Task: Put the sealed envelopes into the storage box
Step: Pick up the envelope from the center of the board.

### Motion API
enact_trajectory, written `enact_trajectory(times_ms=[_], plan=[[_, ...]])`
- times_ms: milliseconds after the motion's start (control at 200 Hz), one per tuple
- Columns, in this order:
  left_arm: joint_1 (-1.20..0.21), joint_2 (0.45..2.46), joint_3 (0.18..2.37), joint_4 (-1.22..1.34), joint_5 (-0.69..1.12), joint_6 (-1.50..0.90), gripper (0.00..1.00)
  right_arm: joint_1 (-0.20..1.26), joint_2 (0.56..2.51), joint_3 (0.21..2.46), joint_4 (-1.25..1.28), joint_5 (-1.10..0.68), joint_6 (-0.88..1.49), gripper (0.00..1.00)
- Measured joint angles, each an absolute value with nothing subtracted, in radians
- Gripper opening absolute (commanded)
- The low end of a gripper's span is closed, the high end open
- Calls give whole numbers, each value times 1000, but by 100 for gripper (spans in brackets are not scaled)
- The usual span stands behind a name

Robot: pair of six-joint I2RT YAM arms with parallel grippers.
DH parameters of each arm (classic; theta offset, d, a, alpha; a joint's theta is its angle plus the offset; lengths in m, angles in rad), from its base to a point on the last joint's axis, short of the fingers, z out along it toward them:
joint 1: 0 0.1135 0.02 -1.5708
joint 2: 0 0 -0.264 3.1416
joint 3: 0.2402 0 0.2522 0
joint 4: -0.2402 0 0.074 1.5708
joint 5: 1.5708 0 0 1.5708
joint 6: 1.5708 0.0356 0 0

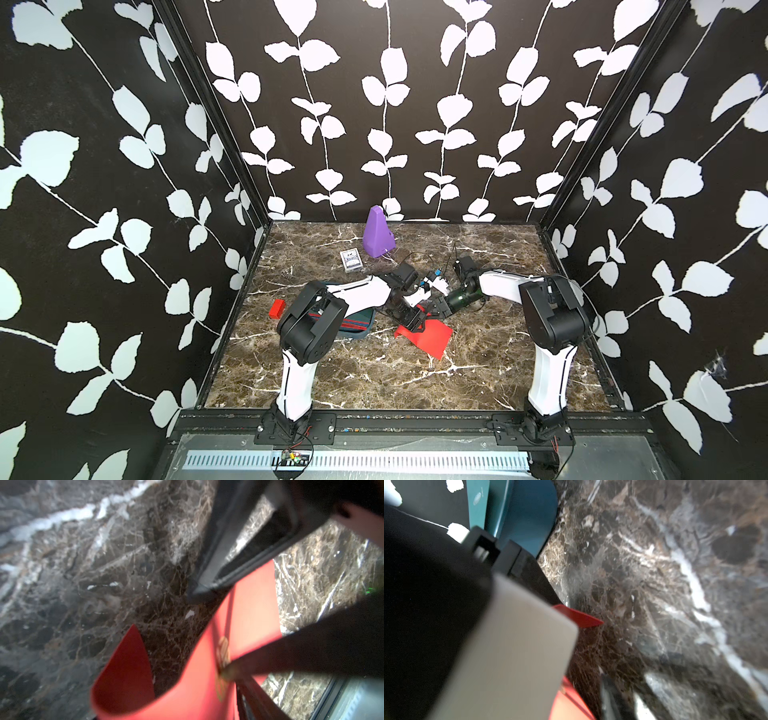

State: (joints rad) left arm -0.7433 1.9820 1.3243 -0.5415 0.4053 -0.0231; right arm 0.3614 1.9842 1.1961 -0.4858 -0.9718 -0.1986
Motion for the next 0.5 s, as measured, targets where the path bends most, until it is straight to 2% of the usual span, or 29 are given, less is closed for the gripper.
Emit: enact_trajectory(times_ms=[175,455,500], plan=[[-743,1982,1324,-541,403,-31,68,349,1984,1196,-498,-992,-210,10],[-739,1977,1332,-550,389,-79,74,342,1984,1196,-551,-1008,-214,5],[-739,1977,1341,-559,376,-94,76,342,1982,1196,-559,-1005,-208,0]])
